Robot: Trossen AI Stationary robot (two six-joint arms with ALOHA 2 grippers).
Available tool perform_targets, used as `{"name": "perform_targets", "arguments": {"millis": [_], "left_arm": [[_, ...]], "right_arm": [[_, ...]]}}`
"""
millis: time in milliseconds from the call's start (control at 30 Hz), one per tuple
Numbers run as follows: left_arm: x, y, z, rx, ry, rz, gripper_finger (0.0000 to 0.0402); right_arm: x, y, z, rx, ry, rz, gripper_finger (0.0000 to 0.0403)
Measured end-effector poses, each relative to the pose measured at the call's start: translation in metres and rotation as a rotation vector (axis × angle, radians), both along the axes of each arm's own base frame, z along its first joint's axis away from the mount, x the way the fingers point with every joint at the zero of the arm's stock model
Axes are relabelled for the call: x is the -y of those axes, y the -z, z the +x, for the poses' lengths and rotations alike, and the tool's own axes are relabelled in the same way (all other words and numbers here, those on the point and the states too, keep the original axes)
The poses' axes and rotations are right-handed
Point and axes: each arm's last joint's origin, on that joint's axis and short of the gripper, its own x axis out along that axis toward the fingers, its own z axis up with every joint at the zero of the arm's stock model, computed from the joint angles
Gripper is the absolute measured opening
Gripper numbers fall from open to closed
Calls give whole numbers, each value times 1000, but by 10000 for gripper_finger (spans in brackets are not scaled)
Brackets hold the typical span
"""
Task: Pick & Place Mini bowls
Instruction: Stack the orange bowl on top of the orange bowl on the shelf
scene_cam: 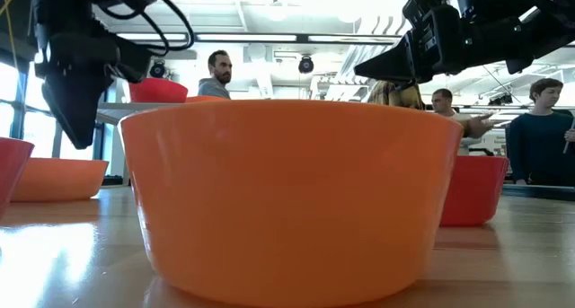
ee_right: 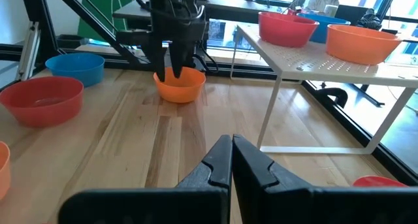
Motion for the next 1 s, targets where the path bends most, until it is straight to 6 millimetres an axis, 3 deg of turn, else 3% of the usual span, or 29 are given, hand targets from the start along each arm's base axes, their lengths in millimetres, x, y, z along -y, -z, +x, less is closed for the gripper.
{"name": "perform_targets", "arguments": {"millis": [467, 600, 833, 1000], "left_arm": [[1, 15, 5, -42, -25, 8, 163], [3, 26, 12, -80, -24, 8, 125], [6, 30, 23, -22, -12, -25, 14], [9, 19, 35, 66, -8, -44, 18]], "right_arm": [[0, 0, 0, -1, -1, -3, 0], [0, 1, 0, -5, -1, -3, 0], [0, 1, 0, -9, 0, -3, 0], [0, 1, 0, -8, 0, -3, 0]]}}
